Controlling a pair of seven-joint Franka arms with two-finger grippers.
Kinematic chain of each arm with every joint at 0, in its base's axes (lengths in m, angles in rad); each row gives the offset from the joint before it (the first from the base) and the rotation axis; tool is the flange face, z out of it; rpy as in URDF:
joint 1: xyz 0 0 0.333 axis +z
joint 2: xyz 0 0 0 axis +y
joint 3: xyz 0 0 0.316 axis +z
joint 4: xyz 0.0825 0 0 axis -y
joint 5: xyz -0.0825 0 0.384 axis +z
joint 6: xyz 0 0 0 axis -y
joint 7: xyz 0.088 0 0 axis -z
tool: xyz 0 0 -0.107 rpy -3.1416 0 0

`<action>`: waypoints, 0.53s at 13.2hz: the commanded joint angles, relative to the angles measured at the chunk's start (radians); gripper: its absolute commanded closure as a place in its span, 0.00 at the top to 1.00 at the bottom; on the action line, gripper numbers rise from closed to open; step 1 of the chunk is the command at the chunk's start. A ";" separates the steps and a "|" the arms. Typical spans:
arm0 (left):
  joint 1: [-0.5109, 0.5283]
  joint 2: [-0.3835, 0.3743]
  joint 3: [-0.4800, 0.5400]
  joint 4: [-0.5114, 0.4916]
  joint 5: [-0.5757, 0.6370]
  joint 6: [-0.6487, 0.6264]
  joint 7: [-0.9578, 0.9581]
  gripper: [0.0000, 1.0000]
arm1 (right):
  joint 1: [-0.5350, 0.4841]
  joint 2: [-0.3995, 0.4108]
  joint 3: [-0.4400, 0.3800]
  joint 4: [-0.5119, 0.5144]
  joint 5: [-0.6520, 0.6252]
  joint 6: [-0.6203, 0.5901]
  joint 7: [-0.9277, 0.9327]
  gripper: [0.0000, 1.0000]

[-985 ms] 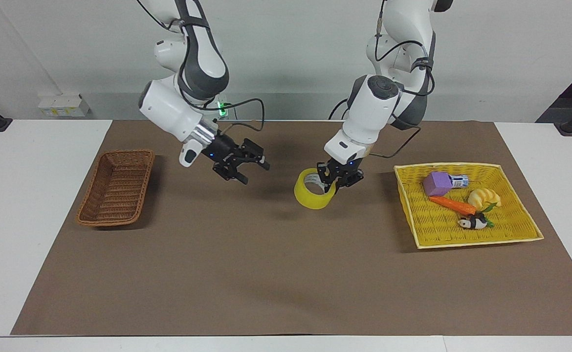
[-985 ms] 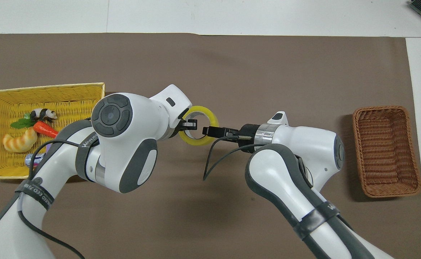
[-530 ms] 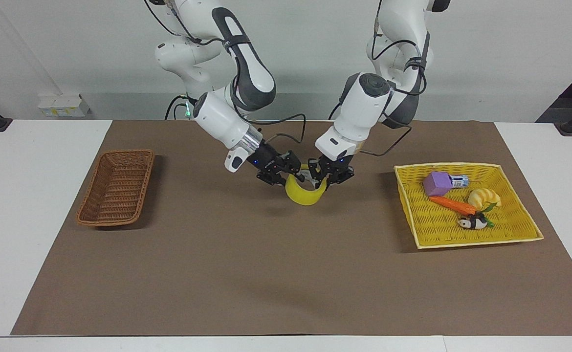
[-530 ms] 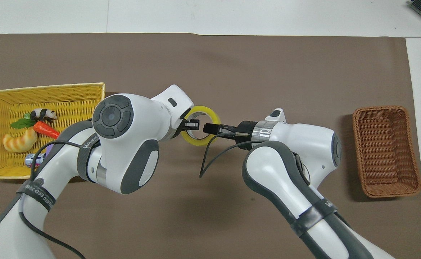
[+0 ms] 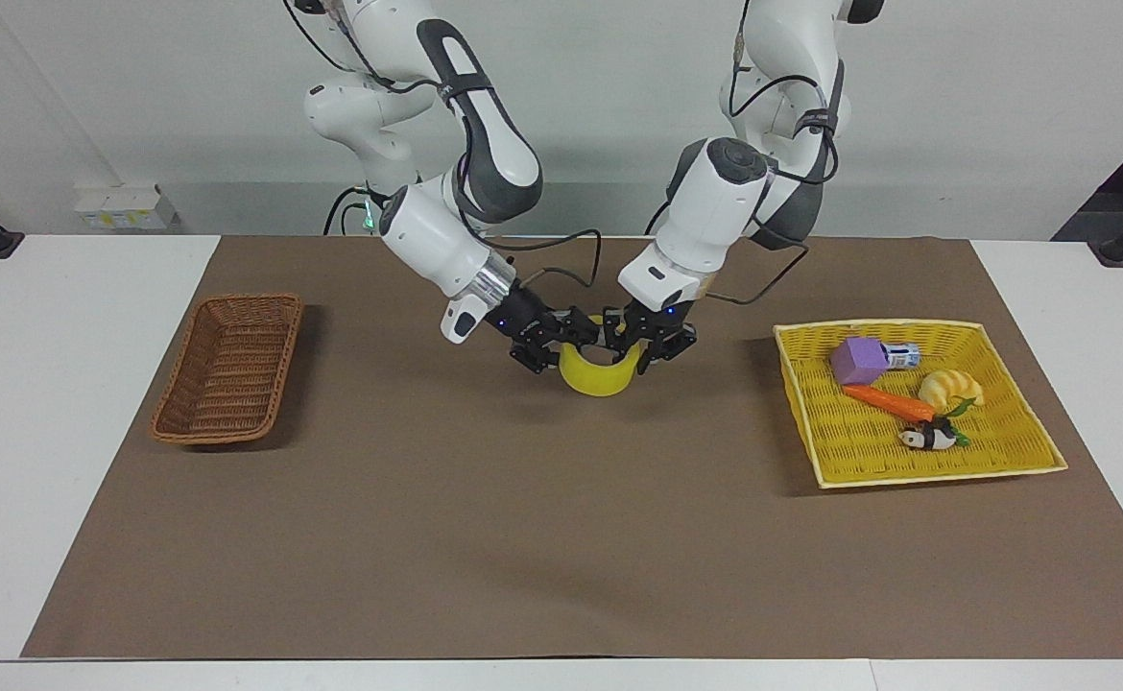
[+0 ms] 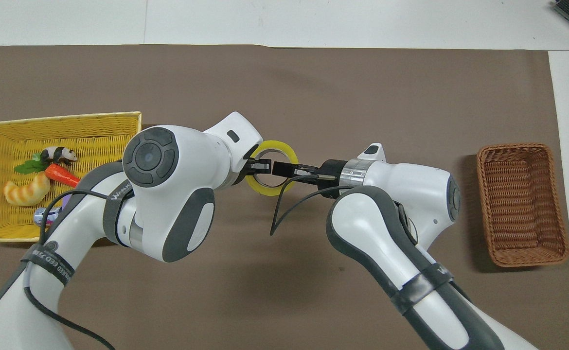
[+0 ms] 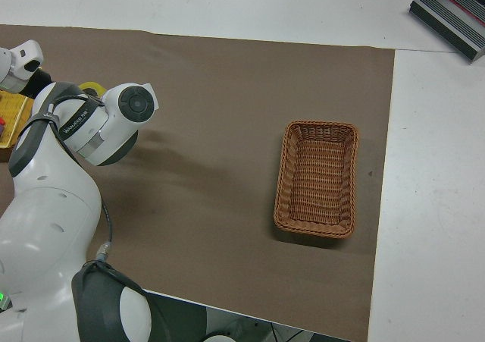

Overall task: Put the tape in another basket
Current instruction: 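Open the left gripper and release the tape to the right gripper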

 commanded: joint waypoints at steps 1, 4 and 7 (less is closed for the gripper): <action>-0.015 -0.009 0.017 -0.008 -0.012 -0.003 0.013 1.00 | 0.004 -0.001 0.000 0.013 0.003 0.003 0.059 0.00; -0.005 -0.020 0.023 -0.001 0.004 -0.017 0.015 1.00 | 0.004 -0.005 -0.001 0.002 -0.041 0.003 0.098 0.00; 0.061 -0.061 0.029 0.002 0.017 -0.067 0.050 1.00 | -0.014 -0.005 -0.007 -0.004 -0.180 -0.058 0.194 0.00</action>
